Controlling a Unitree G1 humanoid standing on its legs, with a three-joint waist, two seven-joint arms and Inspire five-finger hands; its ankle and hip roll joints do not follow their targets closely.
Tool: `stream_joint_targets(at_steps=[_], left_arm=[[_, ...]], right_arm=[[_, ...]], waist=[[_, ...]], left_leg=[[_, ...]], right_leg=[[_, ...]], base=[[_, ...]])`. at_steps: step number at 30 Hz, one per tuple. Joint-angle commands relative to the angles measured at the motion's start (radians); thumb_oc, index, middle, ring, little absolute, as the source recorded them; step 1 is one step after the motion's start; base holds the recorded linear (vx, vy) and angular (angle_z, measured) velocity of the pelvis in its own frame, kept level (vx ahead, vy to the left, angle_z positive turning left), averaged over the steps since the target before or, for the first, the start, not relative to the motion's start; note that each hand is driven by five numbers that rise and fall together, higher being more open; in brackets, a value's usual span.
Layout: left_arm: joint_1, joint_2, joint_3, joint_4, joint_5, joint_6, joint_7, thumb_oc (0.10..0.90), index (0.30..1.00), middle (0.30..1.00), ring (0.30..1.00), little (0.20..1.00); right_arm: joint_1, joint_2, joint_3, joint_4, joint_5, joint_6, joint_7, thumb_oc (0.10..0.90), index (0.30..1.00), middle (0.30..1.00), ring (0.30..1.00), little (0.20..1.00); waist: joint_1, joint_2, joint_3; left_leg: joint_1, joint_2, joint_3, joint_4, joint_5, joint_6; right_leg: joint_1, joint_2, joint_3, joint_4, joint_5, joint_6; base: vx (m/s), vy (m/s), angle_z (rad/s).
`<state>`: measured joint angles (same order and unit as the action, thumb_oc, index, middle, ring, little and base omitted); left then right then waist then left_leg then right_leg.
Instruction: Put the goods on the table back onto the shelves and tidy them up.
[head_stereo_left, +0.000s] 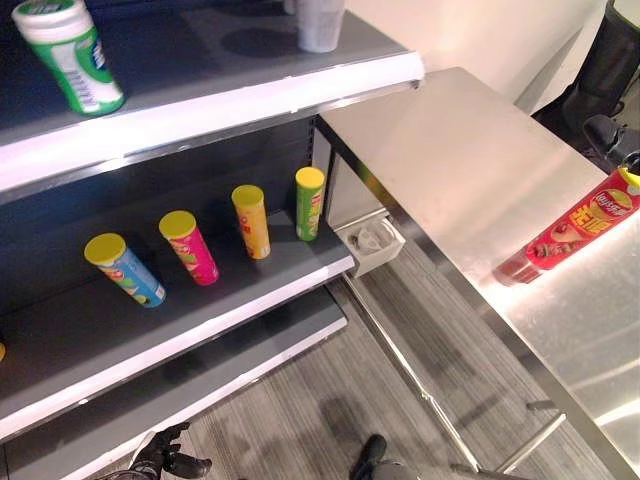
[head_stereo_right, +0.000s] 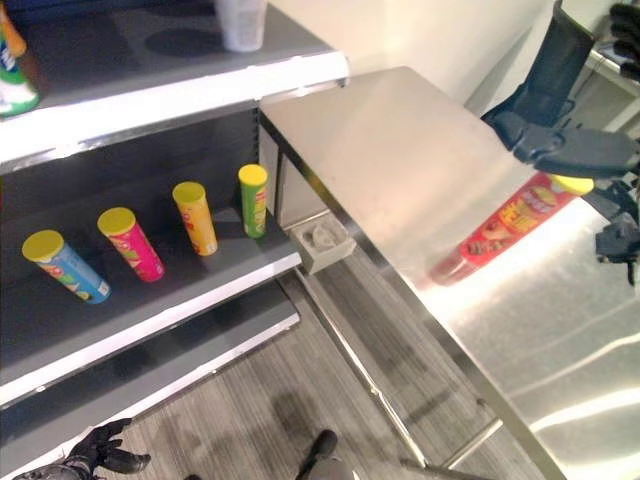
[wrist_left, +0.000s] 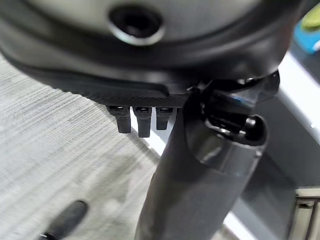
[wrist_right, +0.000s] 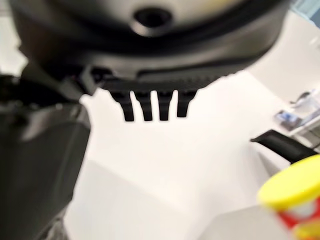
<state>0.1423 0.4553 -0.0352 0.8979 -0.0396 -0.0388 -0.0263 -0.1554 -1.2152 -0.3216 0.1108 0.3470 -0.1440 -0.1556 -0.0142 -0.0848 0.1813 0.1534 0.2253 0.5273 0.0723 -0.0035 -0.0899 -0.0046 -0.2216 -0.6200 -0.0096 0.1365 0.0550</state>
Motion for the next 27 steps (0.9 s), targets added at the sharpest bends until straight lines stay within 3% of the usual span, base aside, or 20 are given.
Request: stream_joint_targets(at_steps=[1, 5, 7, 11, 13, 14, 15, 16, 19, 20, 22, 27], left_arm=[[-0.008, 0.043, -0.027, -0.024, -0.025, -0.029, 0.001, 0.800, 0.900, 0.900, 0.900, 0.900], [-0.007, 0.034, -0.037, -0.030, -0.019, -0.030, -0.005, 0.800, 0.900, 0.900, 0.900, 0.900], [-0.011, 0.027, -0.044, -0.032, -0.030, -0.029, -0.007, 0.800, 0.900, 0.900, 0.900, 0.900], [-0.022, 0.023, -0.054, -0.037, -0.035, -0.029, -0.009, 0.800, 0.900, 0.900, 0.900, 0.900], [-0.028, 0.023, -0.062, -0.045, -0.043, -0.033, -0.006, 0.800, 0.900, 0.900, 0.900, 0.900], [-0.034, 0.021, -0.080, -0.047, -0.047, -0.036, -0.005, 0.800, 0.900, 0.900, 0.900, 0.900], [-0.034, 0.020, -0.079, -0.047, -0.048, -0.036, -0.005, 0.800, 0.900, 0.900, 0.900, 0.900], [-0.043, 0.010, -0.088, -0.038, -0.049, -0.036, 0.001, 0.800, 0.900, 0.900, 0.900, 0.900], [-0.050, 0.002, -0.100, -0.030, -0.052, -0.038, 0.003, 0.800, 0.900, 0.900, 0.900, 0.900], [-0.055, -0.002, -0.110, -0.019, -0.051, -0.043, 0.009, 0.800, 0.900, 0.900, 0.900, 0.900], [-0.056, -0.014, -0.115, -0.011, -0.059, -0.046, 0.016, 0.800, 0.900, 0.900, 0.900, 0.900], [-0.050, -0.021, -0.129, 0.000, -0.046, -0.043, 0.012, 0.800, 0.900, 0.900, 0.900, 0.900]], right_arm=[[-0.116, -0.042, -0.102, 0.024, 0.018, -0.050, -0.035, 0.800, 0.900, 0.900, 0.900, 0.900], [-0.114, -0.053, -0.097, 0.039, 0.038, -0.057, -0.023, 0.800, 0.900, 0.900, 0.900, 0.900], [-0.129, -0.050, -0.073, 0.051, 0.068, -0.067, -0.014, 0.800, 0.900, 0.900, 0.900, 0.900], [-0.189, -0.052, -0.005, 0.064, 0.087, -0.074, -0.005, 0.800, 0.900, 0.900, 0.900, 0.900], [-0.230, -0.051, 0.038, 0.069, 0.095, -0.076, -0.003, 0.800, 0.900, 0.900, 0.900, 0.900], [-0.268, -0.049, 0.086, 0.082, 0.095, -0.072, -0.001, 0.800, 0.900, 0.900, 0.900, 0.900], [-0.277, -0.050, 0.094, 0.085, 0.095, -0.072, -0.001, 0.800, 0.900, 0.900, 0.900, 0.900], [-0.297, -0.048, 0.128, 0.085, 0.096, -0.066, 0.007, 0.800, 0.900, 0.900, 0.900, 0.900], [-0.312, -0.046, 0.147, 0.095, 0.097, -0.064, 0.010, 0.800, 0.900, 0.900, 0.900, 0.900], [-0.349, -0.038, 0.193, 0.102, 0.091, -0.069, 0.014, 0.800, 0.900, 0.900, 0.900, 0.900], [-0.400, -0.024, 0.252, 0.116, 0.093, -0.068, 0.016, 0.800, 0.900, 0.900, 0.900, 0.900], [-0.399, 0.018, 0.279, 0.115, 0.089, -0.058, 0.027, 0.800, 0.900, 0.900, 0.900, 0.900]], waist=[[0.014, -0.078, -0.097], [-0.002, -0.058, -0.102], [-0.013, -0.044, -0.103], [-0.013, -0.034, -0.077], [0.004, -0.030, -0.052], [0.023, -0.033, -0.036], [0.019, -0.033, -0.036], [0.034, -0.046, -0.025], [0.041, -0.043, -0.025], [0.061, -0.037, -0.021], [0.062, -0.027, -0.022], [0.053, -0.013, -0.053]], left_leg=[[-0.030, -0.045, -0.017, -0.147, -0.028, -0.024], [-0.019, 0.003, -0.013, -0.145, -0.003, -0.056], [-0.024, 0.051, -0.013, -0.107, 0.005, -0.079], [-0.071, 0.123, -0.039, 0.062, -0.009, -0.101], [-0.113, 0.147, -0.107, 0.165, 0.021, -0.112], [-0.154, 0.119, -0.211, 0.185, 0.005, -0.099], [-0.157, 0.117, -0.213, 0.188, 0.003, -0.097], [-0.207, 0.032, -0.300, 0.134, -0.035, -0.066], [-0.225, -0.015, -0.343, 0.061, -0.015, -0.063], [-0.252, -0.062, -0.402, 0.007, 0.009, -0.058], [-0.247, -0.086, -0.458, -0.035, 0.026, -0.056], [-0.168, -0.087, -0.422, -0.115, 0.046, -0.048]], right_leg=[[0.073, -0.059, 0.075, -0.066, 0.016, 0.194], [0.077, -0.014, 0.094, -0.071, -0.030, 0.169], [0.074, 0.032, 0.114, -0.075, -0.072, 0.142], [0.086, 0.092, 0.142, -0.078, -0.130, 0.091], [0.097, 0.118, 0.158, -0.078, -0.151, 0.072], [0.096, 0.125, 0.170, -0.078, -0.163, 0.063], [0.096, 0.124, 0.167, -0.078, -0.163, 0.064], [0.086, 0.112, 0.181, -0.078, -0.149, 0.061], [0.082, 0.113, 0.196, -0.078, -0.144, 0.069], [0.079, 0.119, 0.224, -0.078, -0.140, 0.073], [0.076, 0.125, 0.247, -0.078, -0.139, 0.073], [0.094, 0.126, 0.264, -0.078, -0.141, 0.073]], base=[[0.04, -0.184, -0.24], [0.03, -0.195, -0.15], [0.03, -0.260, -0.08], [0.01, -0.218, -0.21], [0.00, -0.176, -0.36], [-0.02, -0.099, -0.52], [-0.09, -0.052, -0.54], [-0.05, 0.009, -0.62], [0.01, 0.036, -0.33], [0.06, 0.084, -0.24], [0.05, 0.071, -0.56], [0.10, 0.072, -0.45]])
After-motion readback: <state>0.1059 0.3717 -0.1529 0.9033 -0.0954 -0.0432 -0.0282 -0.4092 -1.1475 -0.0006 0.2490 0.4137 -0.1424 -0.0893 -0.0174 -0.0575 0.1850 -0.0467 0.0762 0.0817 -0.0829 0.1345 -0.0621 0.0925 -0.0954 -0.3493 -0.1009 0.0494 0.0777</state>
